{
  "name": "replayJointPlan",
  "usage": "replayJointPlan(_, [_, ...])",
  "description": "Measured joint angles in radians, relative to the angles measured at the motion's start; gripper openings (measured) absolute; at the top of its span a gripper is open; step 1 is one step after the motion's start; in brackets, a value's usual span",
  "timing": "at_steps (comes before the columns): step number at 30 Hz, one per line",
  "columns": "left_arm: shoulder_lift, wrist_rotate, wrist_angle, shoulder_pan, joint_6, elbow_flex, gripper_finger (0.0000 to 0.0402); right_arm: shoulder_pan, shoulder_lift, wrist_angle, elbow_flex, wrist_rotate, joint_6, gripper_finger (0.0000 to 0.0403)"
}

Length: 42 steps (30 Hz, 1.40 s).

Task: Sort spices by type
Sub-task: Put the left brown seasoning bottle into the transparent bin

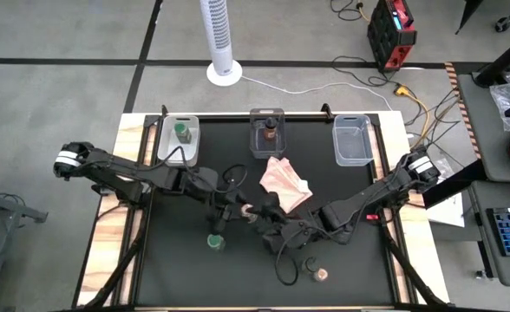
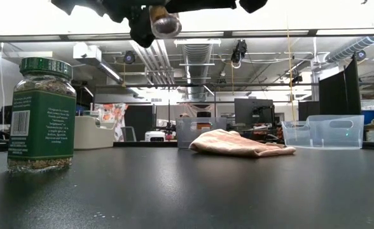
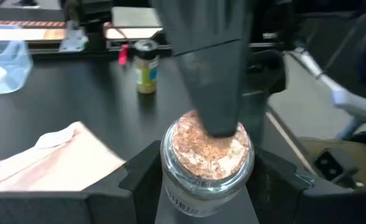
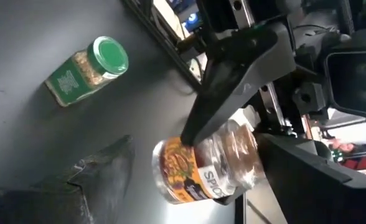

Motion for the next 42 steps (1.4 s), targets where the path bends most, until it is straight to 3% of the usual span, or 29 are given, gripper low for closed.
replayJointPlan(17, [0.001,0.092,0.073,0.000,-0.035,-0.001,0.0179,0.001,0.003,0.078,0.000,0.005,-0.146,0.0284])
replayJointPlan(32, [0.003,0.101,0.141,0.005,-0.124,-0.002,0.0179,-0.006,0.003,0.100,0.000,0.023,-0.259,0.0312])
replayJointPlan(39, [0.005,0.099,0.126,0.005,-0.120,-0.002,0.0194,-0.006,0.004,0.098,0.000,0.018,-0.268,0.0250])
replayJointPlan(42, [0.004,0.093,0.134,0.006,-0.111,-0.001,0.0209,-0.005,0.006,0.093,-0.002,0.016,-0.256,0.0246])
